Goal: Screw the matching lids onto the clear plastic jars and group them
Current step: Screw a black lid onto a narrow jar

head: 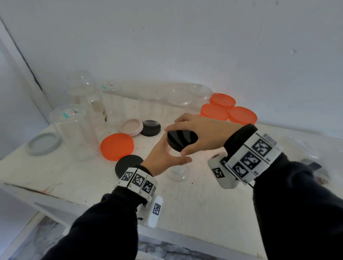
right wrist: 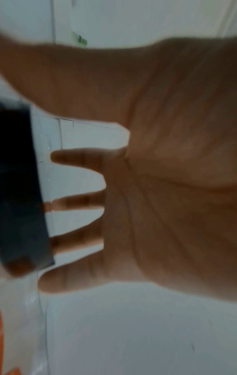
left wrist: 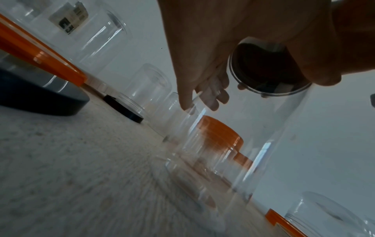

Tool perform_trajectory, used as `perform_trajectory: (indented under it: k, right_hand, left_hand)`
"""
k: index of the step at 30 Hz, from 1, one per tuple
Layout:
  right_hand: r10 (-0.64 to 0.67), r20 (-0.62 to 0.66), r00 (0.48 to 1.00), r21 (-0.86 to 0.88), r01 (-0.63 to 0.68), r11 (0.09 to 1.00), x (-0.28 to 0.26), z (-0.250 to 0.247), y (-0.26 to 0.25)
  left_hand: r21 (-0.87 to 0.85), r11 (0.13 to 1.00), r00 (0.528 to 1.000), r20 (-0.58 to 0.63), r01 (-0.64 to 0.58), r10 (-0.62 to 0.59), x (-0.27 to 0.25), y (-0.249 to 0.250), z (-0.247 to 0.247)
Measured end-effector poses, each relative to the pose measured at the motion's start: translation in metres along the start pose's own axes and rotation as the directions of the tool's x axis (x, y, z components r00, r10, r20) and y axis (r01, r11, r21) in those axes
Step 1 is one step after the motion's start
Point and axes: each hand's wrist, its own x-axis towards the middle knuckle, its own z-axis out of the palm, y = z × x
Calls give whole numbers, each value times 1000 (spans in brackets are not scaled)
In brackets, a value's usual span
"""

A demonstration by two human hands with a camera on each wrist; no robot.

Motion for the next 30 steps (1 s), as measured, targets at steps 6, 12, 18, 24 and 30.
perform_trajectory:
  k: [6, 12, 18, 24, 30]
  right_hand:
    - [38, -160, 986, -98, -54, 994, -2, 6, -4]
    - [46, -237, 970, -117, -75, 990, -5, 14, -6]
    - [59, -267, 962, -15, -66, 998, -3, 26, -4]
    - [128, -367, 921, -30, -149, 988, -4, 42, -8]
    - [176, -408, 896, -11, -198, 980, -8, 47, -12]
  left_hand:
    - [10, 1000, 1000, -1, 0, 0, 0, 2, 1]
    - [4, 1000, 1000, 13, -10, 9, -1, 4, 1]
    - [3, 1000, 1000, 3, -18, 18, -2, 5, 1]
    - [24, 998, 997, -51, -54, 56, -1, 5, 7]
    - [80, 993, 996, -30, -85, 88, 1, 0, 7]
